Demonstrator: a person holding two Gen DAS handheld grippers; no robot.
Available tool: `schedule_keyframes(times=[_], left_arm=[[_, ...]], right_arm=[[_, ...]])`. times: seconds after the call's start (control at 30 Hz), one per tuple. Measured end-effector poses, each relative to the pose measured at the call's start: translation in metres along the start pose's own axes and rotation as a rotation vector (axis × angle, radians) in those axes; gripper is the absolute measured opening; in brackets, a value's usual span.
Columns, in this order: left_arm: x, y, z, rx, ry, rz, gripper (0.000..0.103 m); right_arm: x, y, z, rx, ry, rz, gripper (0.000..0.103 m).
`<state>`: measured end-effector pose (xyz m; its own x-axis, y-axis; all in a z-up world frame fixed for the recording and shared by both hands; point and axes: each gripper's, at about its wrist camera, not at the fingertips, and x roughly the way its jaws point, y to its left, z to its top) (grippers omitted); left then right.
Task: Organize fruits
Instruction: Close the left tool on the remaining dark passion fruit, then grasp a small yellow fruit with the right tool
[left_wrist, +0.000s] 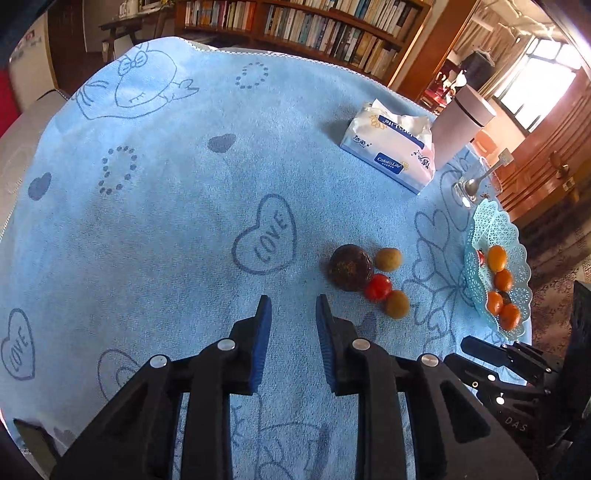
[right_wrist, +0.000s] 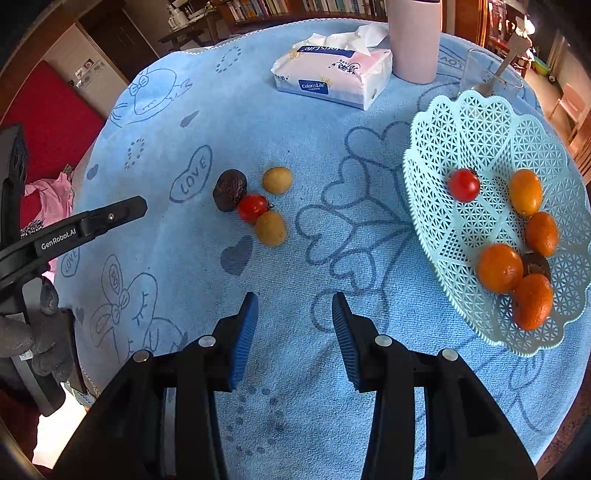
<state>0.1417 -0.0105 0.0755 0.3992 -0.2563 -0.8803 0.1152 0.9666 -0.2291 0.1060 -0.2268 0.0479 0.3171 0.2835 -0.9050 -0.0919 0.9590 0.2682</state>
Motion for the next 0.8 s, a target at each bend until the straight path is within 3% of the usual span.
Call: schedule_keyframes(times=[0.37, 0.43, 0.47, 0.57, 0.63, 0.8], left_arm=[[-0.005, 0.02, -0.02, -0.025, 0.035, 0.027, 0.026], [-0.003, 0.021, -0.02, -0.026, 0.04, 0.029, 0.026], [-0.002, 0.021, -0.019, -0.027, 0.043, 0.029, 0.026], [0.0, 0.018, -0.017, -0.025, 0.042, 0.024, 0.032], [0.003, 0.014, -0.014, -0.018, 0.033, 0.017, 0.041], [0.019, -0.001, -0.003, -0.013, 0.033, -0.005, 0.049]], right_arm=[[0.057, 0.027, 0.039, -0.075, 0.041, -0.009, 0.043], [0.063, 0.03, 0.04, -0.084, 0.054, -0.011, 0.037], [0.065, 0.03, 0.04, -0.086, 0.055, -0.02, 0.029], [0.055, 0.025, 0.038, -0.049, 0.047, -0.005, 0.026], [0.041, 0.022, 0.034, -0.036, 0.024, 0.001, 0.026], [0.01, 0.01, 0.02, 0.001, -0.008, 0.002, 0.026]])
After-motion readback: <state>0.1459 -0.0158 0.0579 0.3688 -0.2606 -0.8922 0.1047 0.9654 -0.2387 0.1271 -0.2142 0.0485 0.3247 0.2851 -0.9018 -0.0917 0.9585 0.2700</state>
